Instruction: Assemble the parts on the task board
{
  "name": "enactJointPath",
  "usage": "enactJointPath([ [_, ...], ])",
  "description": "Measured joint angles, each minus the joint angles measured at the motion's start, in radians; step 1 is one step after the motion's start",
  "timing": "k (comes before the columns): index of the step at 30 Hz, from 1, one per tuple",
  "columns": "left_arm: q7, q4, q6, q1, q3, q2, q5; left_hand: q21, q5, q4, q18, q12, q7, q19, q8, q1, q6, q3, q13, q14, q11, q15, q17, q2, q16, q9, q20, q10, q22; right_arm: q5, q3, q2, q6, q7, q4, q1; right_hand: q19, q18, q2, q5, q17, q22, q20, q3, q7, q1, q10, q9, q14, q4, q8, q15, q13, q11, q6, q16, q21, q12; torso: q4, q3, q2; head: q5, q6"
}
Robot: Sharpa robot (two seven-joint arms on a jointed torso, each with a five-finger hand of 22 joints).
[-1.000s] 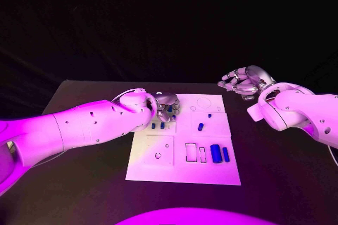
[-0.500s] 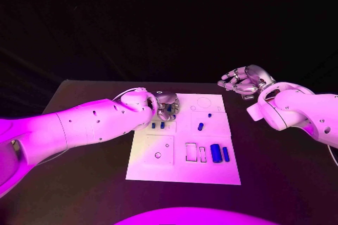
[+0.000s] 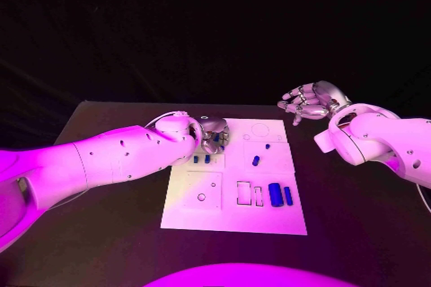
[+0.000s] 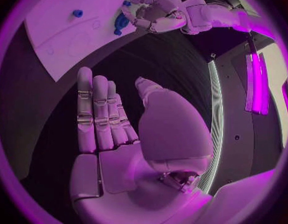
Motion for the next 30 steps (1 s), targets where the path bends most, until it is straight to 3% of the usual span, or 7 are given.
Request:
enactJointPath([
  [5,0.0,-0.002,0.009,0.0,-0.001,0.001,0.0,0.008,0.0,-0.007,0.0,0.0,-0.001,0.007,0.0,0.0,0.006,0.007,-0.003,0.008,-0.002,0.0,0.006,0.0,0.009,-0.002,0.0,0.005,0.01,0.02,0.0,0.002,-0.001,0.016,-0.003,0.0,-0.005,0.0,0.0,0.0,-0.104,-0.169,0.02,0.022,0.008,0.0,-0.026,-0.011,-0.042,-0.019,0.011,0.023,-0.118,0.02,-0.009,-0.167,-0.166,-0.072,0.0003,0.0002,0.0,0.0,-0.001],
  [12,0.0,-0.002,0.017,0.0,-0.001,0.003,0.001,0.033,0.0,-0.02,0.0,-0.002,-0.014,0.025,0.0,-0.005,0.029,0.02,-0.009,0.024,-0.016,-0.013,0.021,0.005,0.03,-0.009,-0.007,0.031,0.037,0.046,0.0,0.004,-0.001,0.036,-0.006,0.0,-0.041,0.0,0.0,0.0,-0.201,-0.34,0.051,0.041,0.002,0.0,-0.021,-0.023,-0.1,-0.038,0.024,0.049,-0.218,0.035,-0.017,-0.366,-0.312,-0.101,-0.0001,0.0001,0.001,-0.001,-0.004],
  [21,0.0,-0.006,0.022,0.001,-0.001,0.005,0.002,0.052,0.0,-0.035,0.0,-0.008,-0.018,0.039,-0.004,-0.011,0.054,0.029,-0.016,0.047,-0.023,-0.018,0.041,0.01,0.046,-0.013,-0.014,0.066,0.066,0.073,-0.001,0.006,-0.001,0.056,-0.009,0.0,-0.042,0.0,-0.004,0.004,-0.259,-0.455,0.065,0.057,0.002,-0.004,-0.021,-0.033,-0.104,-0.054,0.027,0.06,-0.288,0.036,-0.029,-0.48,-0.361,-0.111,-0.0004,-0.0005,0.001,-0.004,-0.006],
  [30,0.002,-0.008,0.017,0.0,-0.002,0.005,0.003,0.088,0.0,-0.064,0.0,-0.017,-0.023,0.074,-0.008,-0.015,0.095,0.036,-0.024,0.089,-0.036,-0.029,0.078,0.03,0.072,-0.017,-0.027,0.111,0.111,0.089,-0.001,0.008,-0.001,0.067,-0.01,0.0,-0.046,0.0,-0.004,0.004,-0.266,-0.471,0.068,0.06,0.001,-0.004,-0.025,-0.034,-0.104,-0.057,0.027,0.06,-0.298,0.039,-0.031,-0.492,-0.361,-0.111,0.0003,-0.0005,0.0,-0.005,-0.007],
])
